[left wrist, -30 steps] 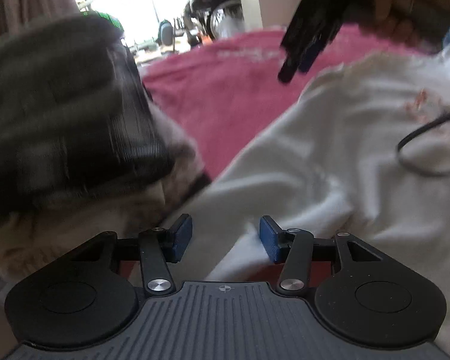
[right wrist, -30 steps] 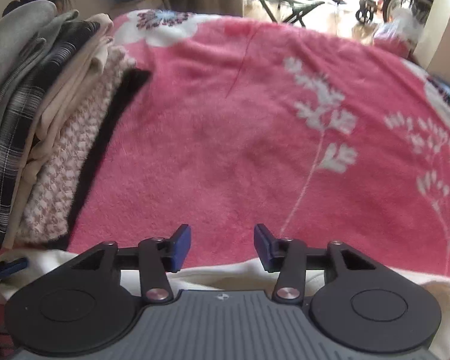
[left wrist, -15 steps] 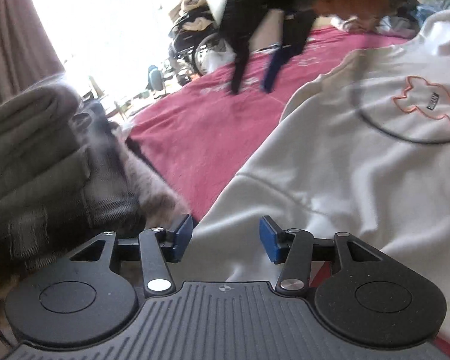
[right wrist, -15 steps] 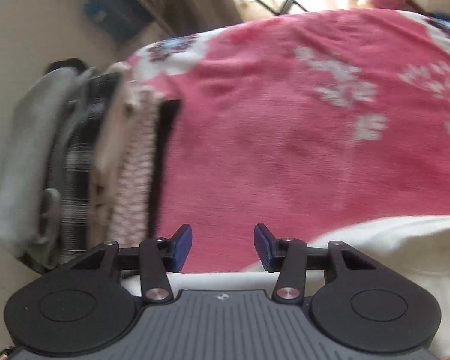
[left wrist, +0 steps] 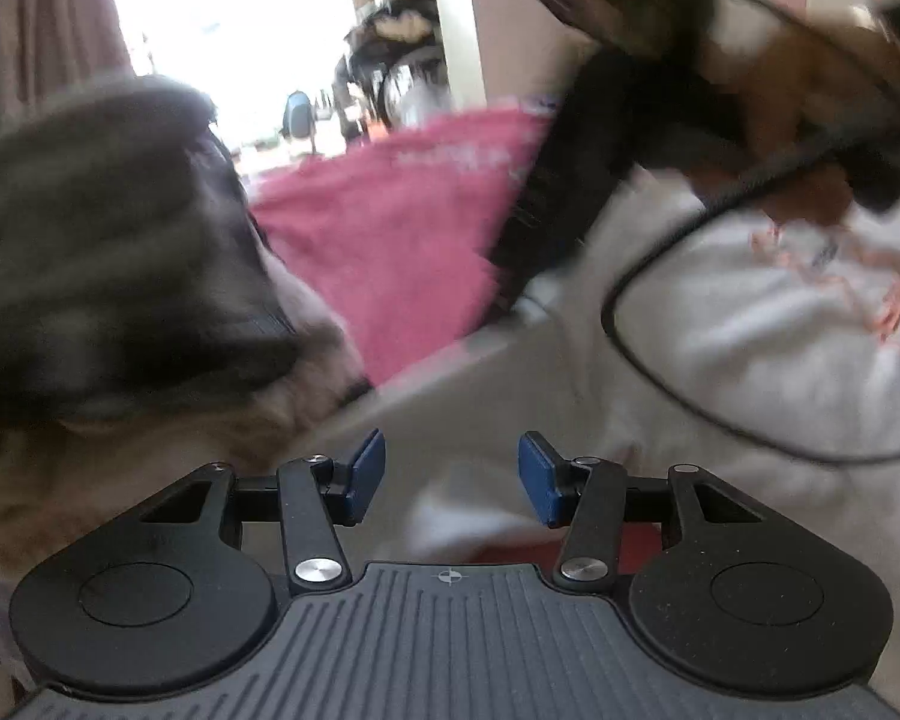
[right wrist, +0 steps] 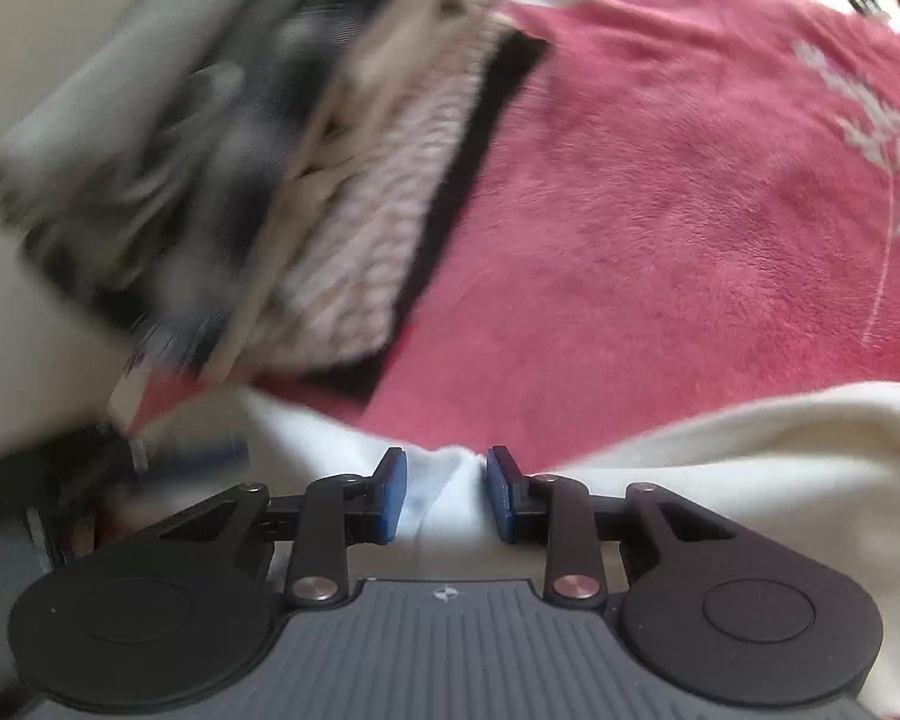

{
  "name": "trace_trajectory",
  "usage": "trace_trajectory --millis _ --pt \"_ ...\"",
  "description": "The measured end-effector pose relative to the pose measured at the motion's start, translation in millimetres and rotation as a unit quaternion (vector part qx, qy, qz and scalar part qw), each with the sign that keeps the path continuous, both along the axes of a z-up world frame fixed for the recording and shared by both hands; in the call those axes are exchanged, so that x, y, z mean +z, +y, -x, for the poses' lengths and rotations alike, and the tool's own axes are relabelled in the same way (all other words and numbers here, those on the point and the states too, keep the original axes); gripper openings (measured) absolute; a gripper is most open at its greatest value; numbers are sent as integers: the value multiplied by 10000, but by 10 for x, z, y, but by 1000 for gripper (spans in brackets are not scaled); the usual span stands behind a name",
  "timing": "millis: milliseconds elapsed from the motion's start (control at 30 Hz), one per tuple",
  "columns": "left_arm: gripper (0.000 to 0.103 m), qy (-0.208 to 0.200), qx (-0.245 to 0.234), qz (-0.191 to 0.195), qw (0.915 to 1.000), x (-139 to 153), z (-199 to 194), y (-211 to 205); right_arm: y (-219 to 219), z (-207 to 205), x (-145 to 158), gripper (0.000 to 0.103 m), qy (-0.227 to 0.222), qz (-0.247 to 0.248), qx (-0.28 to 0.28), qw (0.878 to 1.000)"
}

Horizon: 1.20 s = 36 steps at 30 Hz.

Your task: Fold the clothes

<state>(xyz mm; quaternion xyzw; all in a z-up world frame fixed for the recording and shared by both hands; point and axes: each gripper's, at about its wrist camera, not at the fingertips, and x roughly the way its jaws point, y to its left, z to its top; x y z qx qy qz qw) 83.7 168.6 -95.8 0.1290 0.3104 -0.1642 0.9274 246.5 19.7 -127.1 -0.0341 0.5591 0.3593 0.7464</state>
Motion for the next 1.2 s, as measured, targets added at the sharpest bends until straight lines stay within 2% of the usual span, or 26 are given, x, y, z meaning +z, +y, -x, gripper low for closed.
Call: trace_trajectory --millis 100,167,267,367,433,533,600,667,800,900,1033,1067,1100,1133,1200 --pt "52 -74 -200 184 9996 100 -54 47 -88 234 5 32 -247 116 261 9993" --pt "54 222 -390 121 9989 3 -159 12 -140 370 -54 32 -330 198 344 9987" --pt "54 730 -597 -48 9955 -231 -304 -38 -270 429 -124 32 -226 -16 3 9997" --pt "54 723 -581 -3 9957 -310 -233 -67 -451 333 -62 32 136 -404 -491 9979" --pt "54 718 -580 28 9957 -321 -178 -79 -625 214 56 35 237 -732 -991 9921" --pt "54 691 -607 -38 9958 -372 -107 -142 -911 -89 169 39 401 -966 -2024 9737" --pt "54 628 -650 -129 9958 -365 -19 -172 -1090 -307 215 42 554 -1040 -2744 9544" --pt "54 575 -684 -192 9958 -369 53 -170 -1192 -488 122 42 959 -965 -3271 9352" --pt "54 527 -797 -298 9950 -406 105 -191 -1255 -674 -98 42 1440 -822 -3899 9058" --pt "54 349 -952 -564 9933 -450 170 -267 -1199 -709 -251 42 1698 -694 -4015 8973" --pt "53 178 -1111 -767 9907 -484 259 -332 -1095 -741 -334 36 1597 -362 -3994 9020" --pt "53 165 -1129 -774 9904 -486 272 -336 -1066 -762 -333 27 1523 -290 -3974 9045" --pt "53 162 -1154 -763 9903 -490 283 -335 -1052 -760 -321 13 1425 -223 -3950 9073" --pt "53 161 -1169 -743 9902 -492 293 -333 -1055 -740 -305 7 1344 -219 -3922 9098" --pt "53 134 -1192 -736 9900 -488 331 -328 -1090 -720 -262 5 1230 -427 -3911 9111"
